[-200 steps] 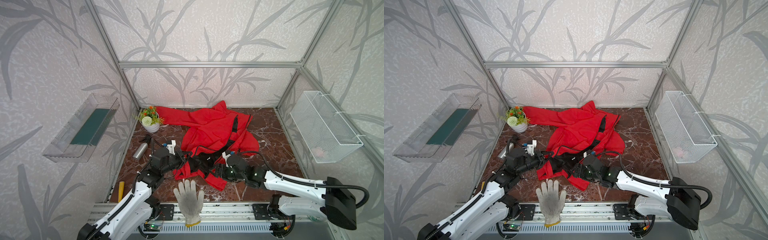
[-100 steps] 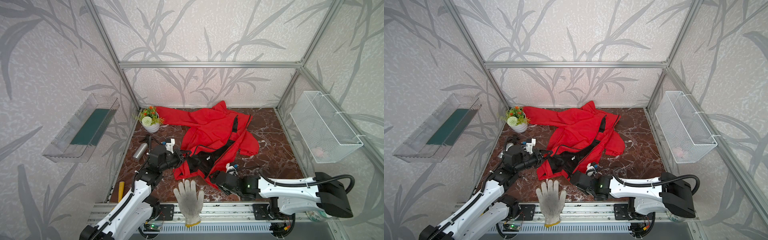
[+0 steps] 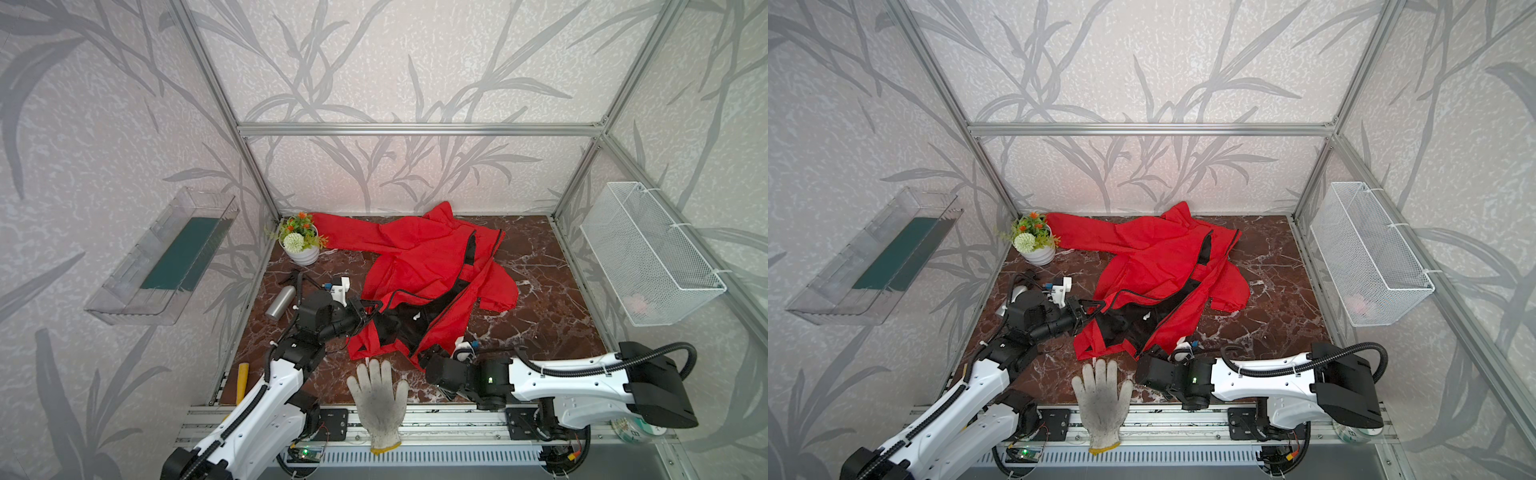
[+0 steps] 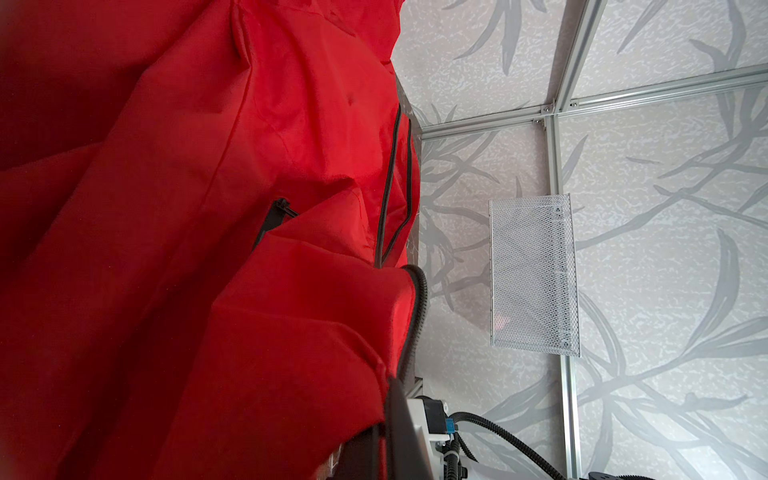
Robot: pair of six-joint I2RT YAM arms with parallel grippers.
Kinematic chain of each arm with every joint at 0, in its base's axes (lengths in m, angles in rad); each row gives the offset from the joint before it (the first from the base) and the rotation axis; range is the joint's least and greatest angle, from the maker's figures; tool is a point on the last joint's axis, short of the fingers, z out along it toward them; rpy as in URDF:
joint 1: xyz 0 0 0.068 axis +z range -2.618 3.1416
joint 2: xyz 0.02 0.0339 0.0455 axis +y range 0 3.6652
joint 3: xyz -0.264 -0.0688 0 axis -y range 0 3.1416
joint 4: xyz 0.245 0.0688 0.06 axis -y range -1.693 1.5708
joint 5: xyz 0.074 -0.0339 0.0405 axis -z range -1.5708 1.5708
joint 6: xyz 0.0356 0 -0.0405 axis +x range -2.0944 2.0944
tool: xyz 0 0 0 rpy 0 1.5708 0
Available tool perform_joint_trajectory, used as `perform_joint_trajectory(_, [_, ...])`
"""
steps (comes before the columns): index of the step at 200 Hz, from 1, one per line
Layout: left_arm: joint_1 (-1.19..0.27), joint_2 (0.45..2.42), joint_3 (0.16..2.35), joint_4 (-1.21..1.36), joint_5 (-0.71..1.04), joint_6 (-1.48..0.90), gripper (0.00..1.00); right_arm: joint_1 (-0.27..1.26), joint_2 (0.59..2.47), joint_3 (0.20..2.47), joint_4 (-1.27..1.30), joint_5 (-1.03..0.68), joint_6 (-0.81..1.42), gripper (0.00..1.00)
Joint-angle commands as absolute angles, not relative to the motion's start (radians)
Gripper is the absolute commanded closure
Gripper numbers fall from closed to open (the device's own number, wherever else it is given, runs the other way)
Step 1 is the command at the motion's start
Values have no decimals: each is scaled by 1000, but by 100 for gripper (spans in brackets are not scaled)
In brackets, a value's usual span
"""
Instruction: Zip up the jacket
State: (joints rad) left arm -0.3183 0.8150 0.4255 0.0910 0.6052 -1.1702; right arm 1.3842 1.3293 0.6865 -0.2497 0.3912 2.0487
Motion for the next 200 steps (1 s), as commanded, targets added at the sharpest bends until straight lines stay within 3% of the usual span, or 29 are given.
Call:
perform_joint_trajectory(1, [-310, 820, 415, 130, 625, -1181, 100, 1396, 1363, 690, -256, 434, 2122, 17])
perform_joint_trajectory(169, [-296, 817, 417, 122, 633, -1182, 100, 1378, 1425, 608, -95, 532, 2114, 17])
perform_joint_trajectory(200, [-295, 816, 420, 117, 634, -1182, 100, 1354, 1435, 612, -75, 516, 2073, 24])
